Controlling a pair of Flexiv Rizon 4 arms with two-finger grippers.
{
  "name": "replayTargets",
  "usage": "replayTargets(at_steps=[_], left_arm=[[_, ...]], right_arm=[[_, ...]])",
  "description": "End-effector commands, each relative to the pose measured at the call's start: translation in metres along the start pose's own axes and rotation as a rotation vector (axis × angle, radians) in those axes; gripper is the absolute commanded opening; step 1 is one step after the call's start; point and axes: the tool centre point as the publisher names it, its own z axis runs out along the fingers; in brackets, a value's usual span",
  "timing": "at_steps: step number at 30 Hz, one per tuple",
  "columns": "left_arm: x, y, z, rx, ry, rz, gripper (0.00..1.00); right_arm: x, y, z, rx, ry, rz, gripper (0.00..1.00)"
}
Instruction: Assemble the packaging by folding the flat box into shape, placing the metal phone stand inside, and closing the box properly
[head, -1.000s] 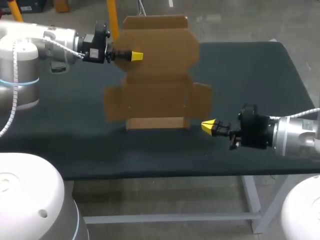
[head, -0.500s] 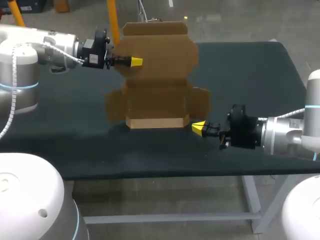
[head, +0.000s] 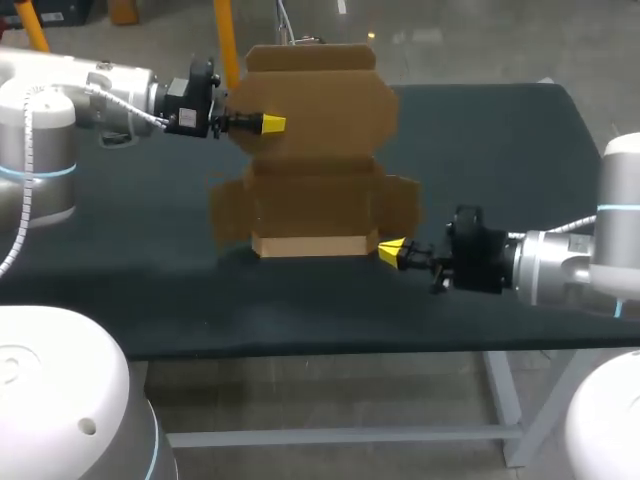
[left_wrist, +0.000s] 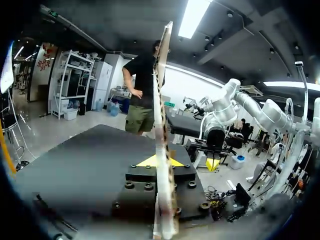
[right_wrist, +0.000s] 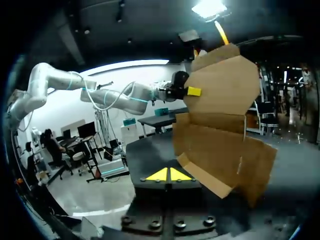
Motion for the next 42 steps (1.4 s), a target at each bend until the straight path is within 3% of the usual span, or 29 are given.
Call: replayTargets(at_steps=[1, 22, 33, 42], left_arm=[[0.000, 0.001, -0.001, -0.001, 0.002, 0.000, 0.00], [0.000, 0.001, -0.001, -0.001, 0.002, 0.000, 0.00], [0.000, 0.001, -0.001, -0.001, 0.002, 0.000, 0.00], [0.000, 0.001, -0.001, -0.001, 0.002, 0.000, 0.00]], right_arm=[[-0.009, -0.011, 0.041, -0.006, -0.038, 0.000, 0.00], [-0.036, -0.043, 0.135, 0.059, -0.107, 0.017, 0.00], [-0.046, -0.060, 0.166, 0.086, -0.151, 0.011, 0.00], [-0.053, -0.075, 0.169, 0.092, -0.197, 0.030, 0.00]])
